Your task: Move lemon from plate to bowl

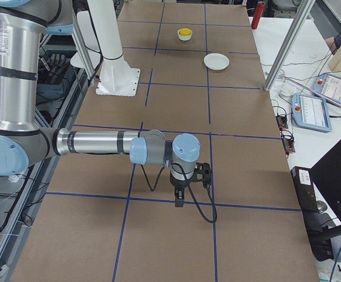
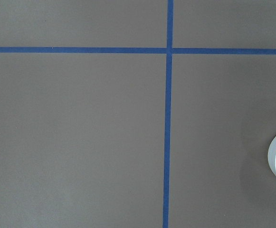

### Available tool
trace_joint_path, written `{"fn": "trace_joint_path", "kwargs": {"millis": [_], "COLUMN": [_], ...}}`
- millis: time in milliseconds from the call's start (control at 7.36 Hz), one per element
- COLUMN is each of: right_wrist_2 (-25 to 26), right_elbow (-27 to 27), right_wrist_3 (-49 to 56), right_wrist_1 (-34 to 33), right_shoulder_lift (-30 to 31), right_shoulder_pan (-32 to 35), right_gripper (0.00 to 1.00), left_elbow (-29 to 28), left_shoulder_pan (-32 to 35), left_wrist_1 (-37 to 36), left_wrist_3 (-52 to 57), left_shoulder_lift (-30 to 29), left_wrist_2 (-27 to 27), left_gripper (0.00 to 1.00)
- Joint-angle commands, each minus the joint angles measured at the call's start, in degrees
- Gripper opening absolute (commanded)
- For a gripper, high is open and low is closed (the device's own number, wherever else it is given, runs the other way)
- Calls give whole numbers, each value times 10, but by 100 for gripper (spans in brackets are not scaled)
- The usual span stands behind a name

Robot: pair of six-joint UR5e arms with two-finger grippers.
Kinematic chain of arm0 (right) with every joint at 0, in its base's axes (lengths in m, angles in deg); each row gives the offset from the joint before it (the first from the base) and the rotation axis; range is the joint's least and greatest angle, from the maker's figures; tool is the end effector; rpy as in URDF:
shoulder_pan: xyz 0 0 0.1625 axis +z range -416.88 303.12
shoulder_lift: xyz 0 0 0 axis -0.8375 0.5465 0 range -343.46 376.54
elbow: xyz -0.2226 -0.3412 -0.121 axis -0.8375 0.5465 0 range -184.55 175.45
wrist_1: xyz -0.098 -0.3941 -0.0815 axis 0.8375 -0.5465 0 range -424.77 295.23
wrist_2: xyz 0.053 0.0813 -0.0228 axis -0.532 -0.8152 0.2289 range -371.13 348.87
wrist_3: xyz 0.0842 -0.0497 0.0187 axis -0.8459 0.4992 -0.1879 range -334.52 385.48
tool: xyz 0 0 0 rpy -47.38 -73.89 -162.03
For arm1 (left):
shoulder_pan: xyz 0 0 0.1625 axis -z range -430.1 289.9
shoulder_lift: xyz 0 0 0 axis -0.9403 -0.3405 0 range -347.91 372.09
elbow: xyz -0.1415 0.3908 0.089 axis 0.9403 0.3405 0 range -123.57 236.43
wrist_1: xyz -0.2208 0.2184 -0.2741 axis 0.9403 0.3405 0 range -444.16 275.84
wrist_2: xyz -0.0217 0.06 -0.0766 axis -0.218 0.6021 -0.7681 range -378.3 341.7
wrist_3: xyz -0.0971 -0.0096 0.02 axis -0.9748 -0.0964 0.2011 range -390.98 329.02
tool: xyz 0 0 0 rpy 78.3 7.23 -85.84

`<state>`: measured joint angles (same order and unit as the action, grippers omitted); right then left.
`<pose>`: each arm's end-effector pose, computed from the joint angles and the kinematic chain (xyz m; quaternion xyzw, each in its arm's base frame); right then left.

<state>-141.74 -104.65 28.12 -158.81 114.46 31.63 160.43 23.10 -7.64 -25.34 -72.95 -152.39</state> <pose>0.0572 -0.4322 0.6472 -0.0117 -0.3471 -0.0283 0.9373 -0.0886 -0.4402 0.6034 -0.0070 0.3767 0.0053 0.9263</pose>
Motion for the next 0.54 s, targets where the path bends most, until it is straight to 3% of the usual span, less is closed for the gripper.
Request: {"fn": "trace_joint_path", "kwargs": {"millis": [0, 408], "right_wrist_2": [0, 0], "right_elbow": [0, 0], "right_wrist_3": [0, 0], "right_wrist_1": [0, 0], "right_shoulder_lift": [0, 0], "right_shoulder_pan": [0, 0], "right_gripper": [100, 100], "left_elbow": [7, -5], "left_shoulder_pan": [0, -1], "left_wrist_1": [5, 10], "left_wrist_3": [2, 54], "left_shoulder_lift": [-10, -10], "left_wrist_2": [-2, -4], "left_gripper": [100, 100]}}
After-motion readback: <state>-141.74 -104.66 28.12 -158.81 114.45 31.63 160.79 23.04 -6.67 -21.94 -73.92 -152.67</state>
